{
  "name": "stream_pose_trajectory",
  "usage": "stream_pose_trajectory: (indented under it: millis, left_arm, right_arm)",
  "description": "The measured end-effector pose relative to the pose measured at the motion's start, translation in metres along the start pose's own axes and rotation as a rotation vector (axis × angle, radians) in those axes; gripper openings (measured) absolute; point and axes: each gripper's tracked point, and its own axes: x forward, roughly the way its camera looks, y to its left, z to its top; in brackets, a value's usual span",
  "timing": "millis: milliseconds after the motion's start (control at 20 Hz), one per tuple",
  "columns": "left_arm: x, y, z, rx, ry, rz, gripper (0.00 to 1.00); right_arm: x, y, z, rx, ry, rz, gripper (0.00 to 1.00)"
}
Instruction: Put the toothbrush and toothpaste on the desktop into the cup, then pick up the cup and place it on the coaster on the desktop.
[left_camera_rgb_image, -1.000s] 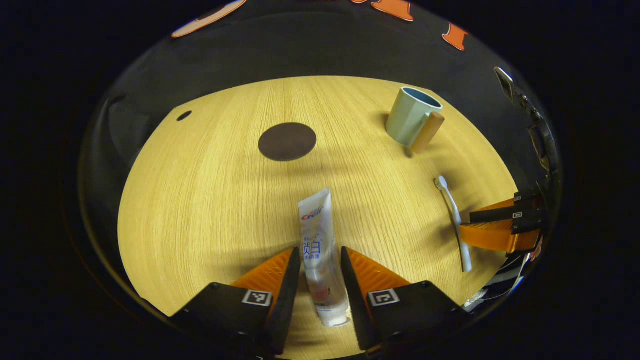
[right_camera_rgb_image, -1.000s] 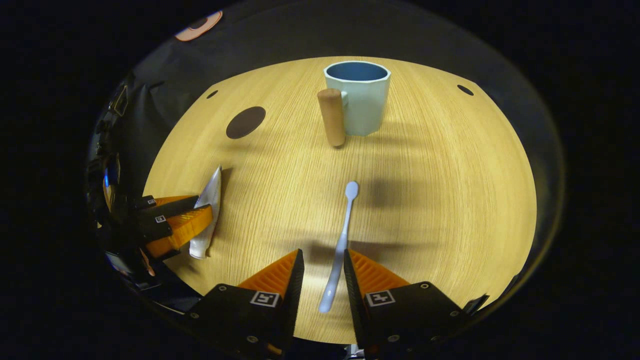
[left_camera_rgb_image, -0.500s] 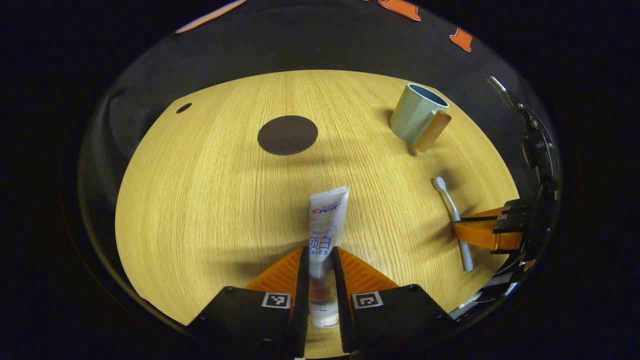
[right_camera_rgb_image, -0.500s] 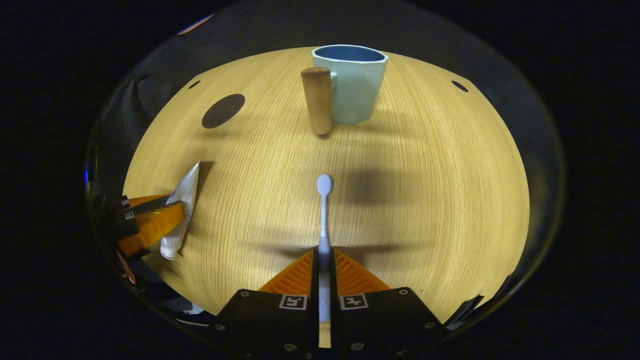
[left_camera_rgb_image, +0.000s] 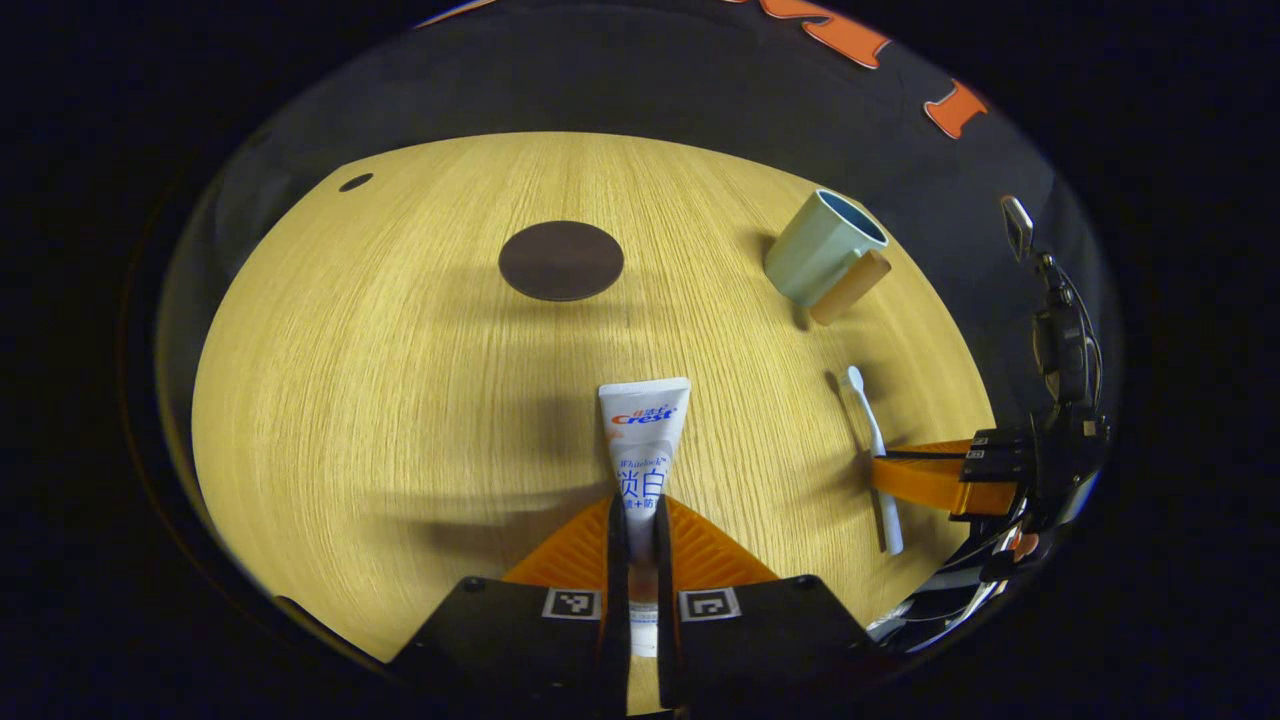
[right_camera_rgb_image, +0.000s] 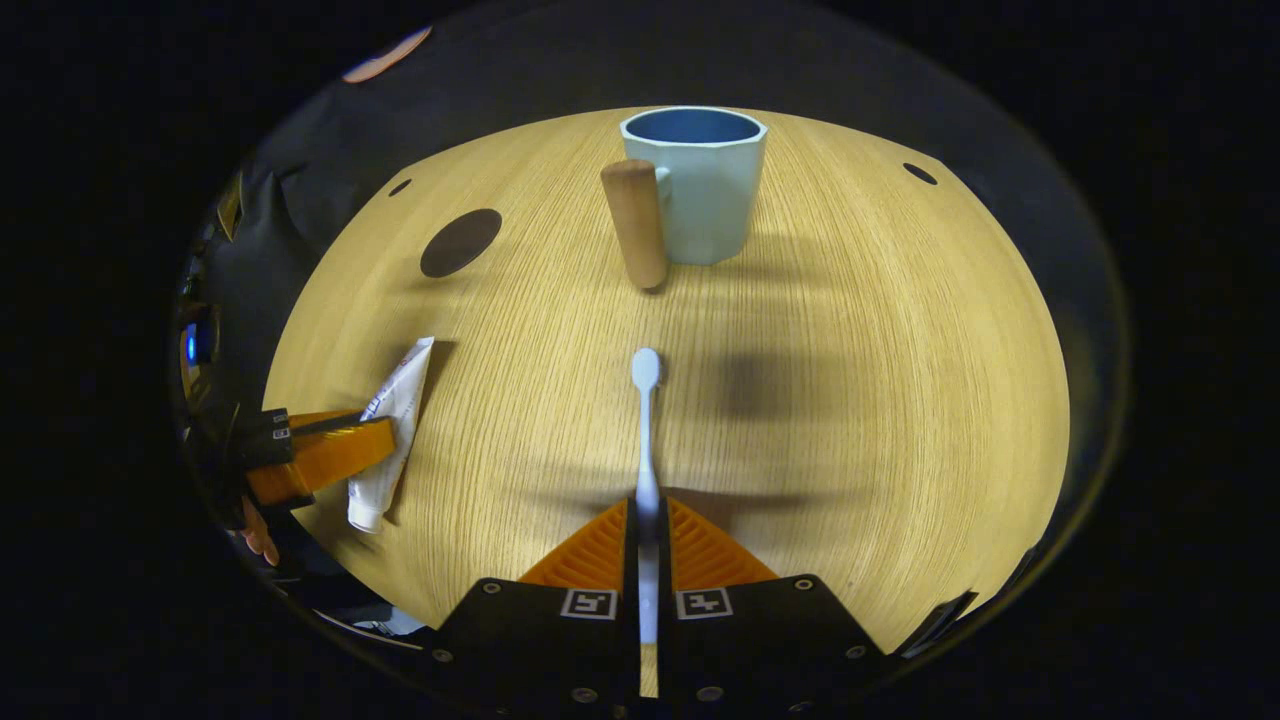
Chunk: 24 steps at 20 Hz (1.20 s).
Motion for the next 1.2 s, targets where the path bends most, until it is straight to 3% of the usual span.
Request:
stream_pose_trajectory:
  millis: [200, 350, 700, 1200]
  left_arm:
    - [0.011, -0.001, 0.004, -0.001, -0.03, -0.014, 0.17]
    - [0.01, 0.004, -0.002, 0.011, -0.059, -0.037, 0.1]
    - [0.011, 0.001, -0.005, -0.048, -0.111, -0.047, 0.1]
    - [-0.006, 0.002, 0.012, -0.012, -0.213, -0.033, 0.1]
  right_arm:
    - [-0.009, 0.002, 0.007, 0.013, -0.024, 0.032, 0.07]
    - [-0.018, 0.0, 0.017, 0.026, -0.071, 0.056, 0.07]
    - [-0.054, -0.007, 0.065, 0.02, -0.262, 0.11, 0.07]
    - [-0.085, -0.019, 0.14, 0.021, -0.512, 0.155, 0.07]
